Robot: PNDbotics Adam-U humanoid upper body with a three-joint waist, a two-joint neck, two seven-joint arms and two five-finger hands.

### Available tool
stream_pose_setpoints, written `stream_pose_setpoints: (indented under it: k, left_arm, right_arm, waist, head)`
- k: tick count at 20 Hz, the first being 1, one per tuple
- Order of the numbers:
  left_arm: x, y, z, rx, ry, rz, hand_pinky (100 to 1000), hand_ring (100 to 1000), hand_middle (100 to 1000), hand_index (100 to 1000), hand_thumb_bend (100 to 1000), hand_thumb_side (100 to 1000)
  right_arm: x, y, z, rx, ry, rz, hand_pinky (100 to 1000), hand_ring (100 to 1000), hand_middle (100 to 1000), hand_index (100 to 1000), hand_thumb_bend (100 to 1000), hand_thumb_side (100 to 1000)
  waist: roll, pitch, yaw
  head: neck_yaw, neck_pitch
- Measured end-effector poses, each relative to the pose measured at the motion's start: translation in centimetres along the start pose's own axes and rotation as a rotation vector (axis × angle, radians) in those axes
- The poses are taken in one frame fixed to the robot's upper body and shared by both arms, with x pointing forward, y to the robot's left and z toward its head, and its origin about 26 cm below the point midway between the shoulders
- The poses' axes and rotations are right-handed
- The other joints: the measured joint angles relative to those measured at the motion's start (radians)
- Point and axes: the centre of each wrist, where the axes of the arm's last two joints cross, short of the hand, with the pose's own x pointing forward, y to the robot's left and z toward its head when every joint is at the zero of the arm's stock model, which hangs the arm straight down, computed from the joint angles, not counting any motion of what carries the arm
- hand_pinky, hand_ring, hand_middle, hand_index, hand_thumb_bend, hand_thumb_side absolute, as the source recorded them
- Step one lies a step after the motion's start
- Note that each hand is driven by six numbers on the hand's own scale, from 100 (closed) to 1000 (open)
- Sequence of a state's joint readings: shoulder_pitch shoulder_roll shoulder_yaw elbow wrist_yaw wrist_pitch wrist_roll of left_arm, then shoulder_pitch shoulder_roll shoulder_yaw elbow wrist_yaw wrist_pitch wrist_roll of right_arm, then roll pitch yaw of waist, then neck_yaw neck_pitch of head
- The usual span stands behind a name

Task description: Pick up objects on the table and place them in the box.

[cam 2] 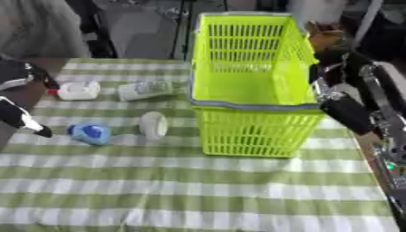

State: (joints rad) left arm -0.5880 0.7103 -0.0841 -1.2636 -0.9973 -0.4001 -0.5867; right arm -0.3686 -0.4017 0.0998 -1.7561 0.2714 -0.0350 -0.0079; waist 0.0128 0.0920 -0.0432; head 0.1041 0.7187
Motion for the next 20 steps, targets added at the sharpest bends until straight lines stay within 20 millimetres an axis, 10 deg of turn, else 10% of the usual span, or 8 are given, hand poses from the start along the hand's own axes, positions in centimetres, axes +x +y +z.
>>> stream_pose_setpoints:
  k: [10, 14, 20]
  left_arm:
    - [0.5, -2.9, -4.1, -0.105, -0.054, 0.026, 862, 826, 680, 794, 1000, 491]
    - [0.7, -4.0, -5.0, -0.105, -0.064, 0.068, 841, 813, 682, 787, 797, 414]
    - [0.9, -4.5, -5.7, -0.088, -0.066, 0.123, 839, 814, 699, 793, 742, 370]
  right_arm:
    - [0.0, 0.0, 0.0, 0.003, -0.003, -0.001, 562, 552, 624, 790, 215, 552]
    - [0.0, 0.0, 0.0, 0.004, -0.003, -0.001, 562, 552, 624, 789, 212, 553]
    - [0.0, 0.0, 0.0, 0.006, -0.004, -0.001, 562, 551, 623, 788, 210, 552]
  waist:
    - [0.000, 0.000, -0.005]
    - [-0.002, 0.001, -0.005]
    - [-0.002, 0.007, -0.007]
  head:
    - [0.001, 0.000]
    - [0.001, 0.000]
    - [0.001, -0.001]
